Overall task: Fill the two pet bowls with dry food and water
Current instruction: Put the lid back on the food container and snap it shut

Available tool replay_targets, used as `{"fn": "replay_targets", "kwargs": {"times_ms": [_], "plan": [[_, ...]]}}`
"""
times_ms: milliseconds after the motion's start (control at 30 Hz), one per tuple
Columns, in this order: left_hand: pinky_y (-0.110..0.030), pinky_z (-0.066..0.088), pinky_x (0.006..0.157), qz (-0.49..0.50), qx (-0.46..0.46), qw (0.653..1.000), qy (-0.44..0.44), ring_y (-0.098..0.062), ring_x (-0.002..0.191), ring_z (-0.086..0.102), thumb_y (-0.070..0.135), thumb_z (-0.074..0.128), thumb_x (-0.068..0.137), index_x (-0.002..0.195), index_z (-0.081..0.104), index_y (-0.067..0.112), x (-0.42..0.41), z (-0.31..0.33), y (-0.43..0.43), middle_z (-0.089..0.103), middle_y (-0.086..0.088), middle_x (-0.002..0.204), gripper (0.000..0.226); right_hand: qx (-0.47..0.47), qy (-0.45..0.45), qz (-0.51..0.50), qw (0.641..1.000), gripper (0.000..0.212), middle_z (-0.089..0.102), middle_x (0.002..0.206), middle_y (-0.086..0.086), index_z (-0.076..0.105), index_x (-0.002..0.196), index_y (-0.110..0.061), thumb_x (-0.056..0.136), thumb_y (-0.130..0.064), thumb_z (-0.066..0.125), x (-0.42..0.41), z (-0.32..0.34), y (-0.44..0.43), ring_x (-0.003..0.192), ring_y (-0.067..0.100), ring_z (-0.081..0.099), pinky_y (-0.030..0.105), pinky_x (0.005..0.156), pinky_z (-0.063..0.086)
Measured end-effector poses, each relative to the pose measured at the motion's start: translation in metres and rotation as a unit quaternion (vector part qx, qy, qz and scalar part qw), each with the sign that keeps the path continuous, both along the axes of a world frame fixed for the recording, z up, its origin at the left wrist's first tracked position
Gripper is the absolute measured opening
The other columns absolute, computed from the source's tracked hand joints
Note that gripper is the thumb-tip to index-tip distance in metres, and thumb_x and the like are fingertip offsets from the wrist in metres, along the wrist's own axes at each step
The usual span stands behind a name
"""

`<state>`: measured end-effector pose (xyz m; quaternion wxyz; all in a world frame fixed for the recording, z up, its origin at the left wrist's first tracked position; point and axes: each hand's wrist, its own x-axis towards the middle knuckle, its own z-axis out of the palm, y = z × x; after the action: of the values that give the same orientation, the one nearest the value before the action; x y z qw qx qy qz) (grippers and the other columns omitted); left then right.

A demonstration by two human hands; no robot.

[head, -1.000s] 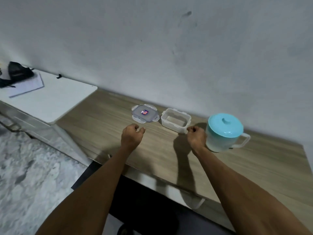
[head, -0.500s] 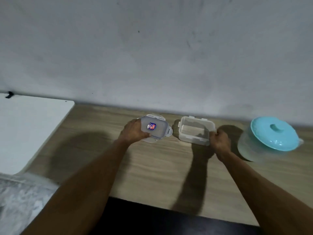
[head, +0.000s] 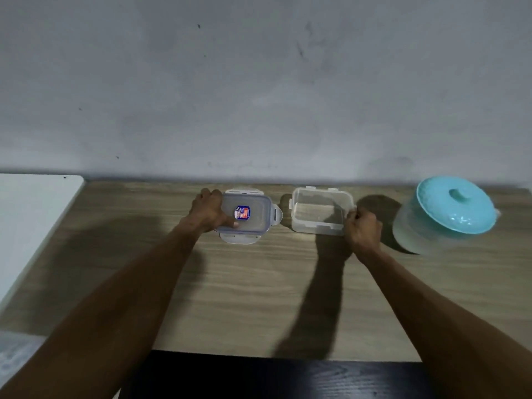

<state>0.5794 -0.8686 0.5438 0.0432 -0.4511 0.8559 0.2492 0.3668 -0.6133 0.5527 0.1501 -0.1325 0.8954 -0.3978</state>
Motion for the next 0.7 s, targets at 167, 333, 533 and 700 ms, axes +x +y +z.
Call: {"fn": "replay_targets", "kwargs": {"times_ms": [167,333,533,700], "plan": [[-0.026,0.052,0.060,0.107,0.041,0.982,0.148,-0.021,0.072,0.059,0.013,0.075,0.081,0.094,0.067,0.006,0.009,0.010,-0.004,0.065,-0.015,0.094,0.016,-0.004,-0.002,0.004,1.000,0.038,0.065,0.099,0.020,0.064,0.107,0.003,0.105,-0.027,0.039,0.002,0.002,-0.001,0.093,0.034,0.062,0.037,0.079,0.050],[-0.012,0.039,0.034,0.156,0.122,0.946,0.257,0.001,0.033,0.051,0.000,0.062,0.091,0.080,0.066,0.007,0.022,0.042,-0.008,0.062,-0.003,0.058,0.014,0.004,-0.005,-0.012,1.000,0.039,0.067,0.109,0.028,0.066,0.107,0.002,0.102,-0.028,0.041,0.004,0.006,-0.001,0.103,0.045,0.063,0.050,0.092,0.053],[-0.013,0.032,0.039,0.151,0.149,0.928,0.306,-0.005,0.039,0.046,0.008,0.064,0.091,0.097,0.070,0.003,-0.006,0.072,-0.010,0.059,0.009,0.043,0.010,-0.007,-0.012,-0.003,1.000,0.038,0.067,0.115,0.030,0.067,0.109,0.006,0.102,-0.021,0.042,0.002,0.012,0.003,0.109,0.046,0.061,0.043,0.089,0.048],[-0.012,0.038,0.042,0.090,0.157,0.939,0.293,0.001,0.039,0.050,0.008,0.066,0.090,0.097,0.072,0.006,-0.072,0.072,0.027,0.063,0.006,0.052,0.010,-0.047,-0.064,-0.012,0.997,0.037,0.063,0.125,0.027,0.066,0.118,0.000,0.101,-0.019,0.039,-0.003,0.016,0.006,0.117,0.044,0.056,0.041,0.097,0.044]]}}
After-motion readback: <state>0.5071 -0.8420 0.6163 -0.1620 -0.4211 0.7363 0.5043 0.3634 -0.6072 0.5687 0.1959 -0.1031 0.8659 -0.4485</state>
